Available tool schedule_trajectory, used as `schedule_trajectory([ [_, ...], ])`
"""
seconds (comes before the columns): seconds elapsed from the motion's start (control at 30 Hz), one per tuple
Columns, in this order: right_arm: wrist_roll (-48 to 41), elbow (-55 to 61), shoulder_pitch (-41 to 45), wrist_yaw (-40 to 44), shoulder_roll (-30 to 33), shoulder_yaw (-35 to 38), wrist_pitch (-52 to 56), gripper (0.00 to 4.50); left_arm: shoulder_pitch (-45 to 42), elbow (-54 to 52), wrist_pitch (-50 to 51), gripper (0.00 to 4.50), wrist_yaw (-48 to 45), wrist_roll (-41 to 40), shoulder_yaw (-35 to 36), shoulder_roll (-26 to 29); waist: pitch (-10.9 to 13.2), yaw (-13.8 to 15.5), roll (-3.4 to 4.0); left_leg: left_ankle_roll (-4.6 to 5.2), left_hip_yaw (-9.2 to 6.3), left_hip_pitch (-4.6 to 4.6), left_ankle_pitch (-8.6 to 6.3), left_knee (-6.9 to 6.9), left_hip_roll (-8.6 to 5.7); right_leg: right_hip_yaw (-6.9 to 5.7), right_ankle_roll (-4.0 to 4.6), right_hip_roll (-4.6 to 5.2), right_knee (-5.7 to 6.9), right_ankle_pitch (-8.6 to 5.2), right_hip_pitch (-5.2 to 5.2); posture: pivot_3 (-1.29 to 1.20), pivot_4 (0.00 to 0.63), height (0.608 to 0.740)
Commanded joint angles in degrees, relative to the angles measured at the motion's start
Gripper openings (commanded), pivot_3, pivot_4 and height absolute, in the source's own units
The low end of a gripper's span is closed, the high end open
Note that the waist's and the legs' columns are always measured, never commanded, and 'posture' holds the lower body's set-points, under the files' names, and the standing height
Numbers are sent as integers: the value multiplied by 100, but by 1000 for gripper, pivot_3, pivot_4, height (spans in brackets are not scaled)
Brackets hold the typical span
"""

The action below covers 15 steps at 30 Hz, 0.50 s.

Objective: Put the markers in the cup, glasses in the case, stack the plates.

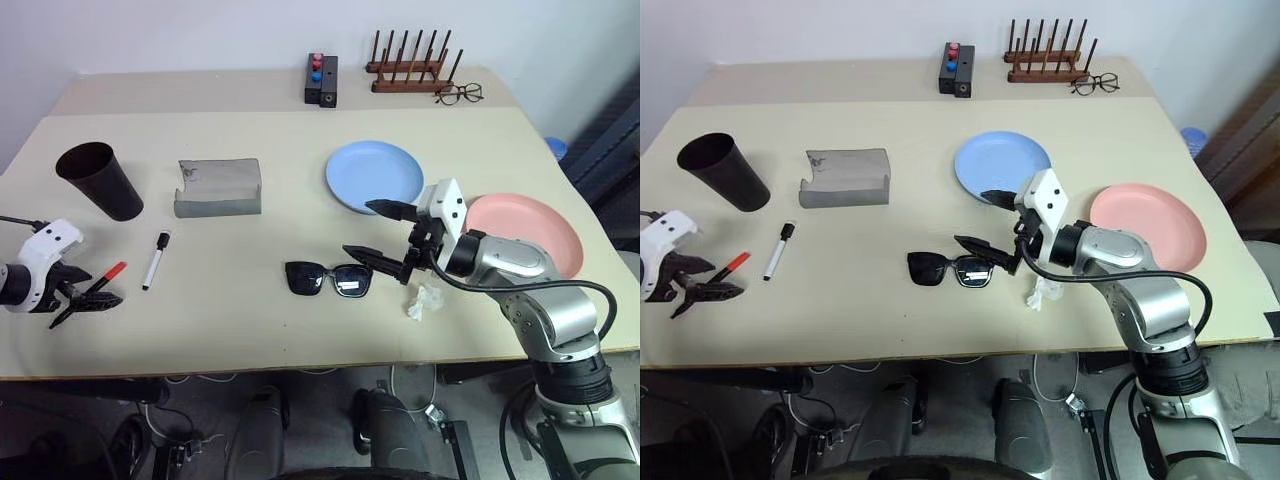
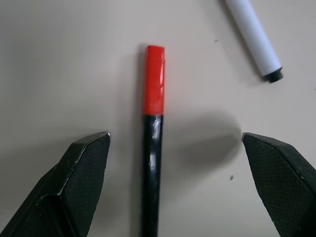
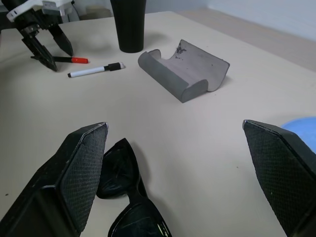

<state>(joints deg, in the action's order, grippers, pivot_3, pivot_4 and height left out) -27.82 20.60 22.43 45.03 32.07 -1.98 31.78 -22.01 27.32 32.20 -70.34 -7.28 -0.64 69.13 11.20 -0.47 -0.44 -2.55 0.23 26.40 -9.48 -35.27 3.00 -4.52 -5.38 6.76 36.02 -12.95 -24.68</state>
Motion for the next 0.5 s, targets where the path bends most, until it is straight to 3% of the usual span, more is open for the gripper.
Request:
schedule_trajectory([
  [0.03, -67, 220, 15, -31, 27, 131, -43, 4500, -206, 303, -227, 4425, -51, 215, -130, -15, 0, 6, 0, 0, 0, 0, 0, 0, 0, 0, 0, 0, 0, 0, 0, 0, 150, 740],
  [0.13, -82, 237, 21, -41, 34, 138, -29, 4500, -287, 471, -231, 3579, -189, 229, -190, -125, -1, 4, -1, 0, 0, -1, 0, 0, 0, 0, 0, 0, 2, 0, 0, 0, 150, 740],
  [0.37, -78, 228, 39, -42, 44, 134, -17, 4500, -460, 592, -310, 56, -242, 363, -215, -268, -1, 4, 0, 1, 0, -2, 1, -1, 0, 0, -1, 0, 3, 0, 2, 0, 150, 740],
  [0.5, -66, 196, 58, -31, 47, 126, -26, 4500, -438, 536, -318, 56, -330, 335, -141, -246, -1, 4, 0, 1, 0, -2, 1, -1, 0, 0, -1, 0, 3, 0, 2, 0, 150, 740],
])
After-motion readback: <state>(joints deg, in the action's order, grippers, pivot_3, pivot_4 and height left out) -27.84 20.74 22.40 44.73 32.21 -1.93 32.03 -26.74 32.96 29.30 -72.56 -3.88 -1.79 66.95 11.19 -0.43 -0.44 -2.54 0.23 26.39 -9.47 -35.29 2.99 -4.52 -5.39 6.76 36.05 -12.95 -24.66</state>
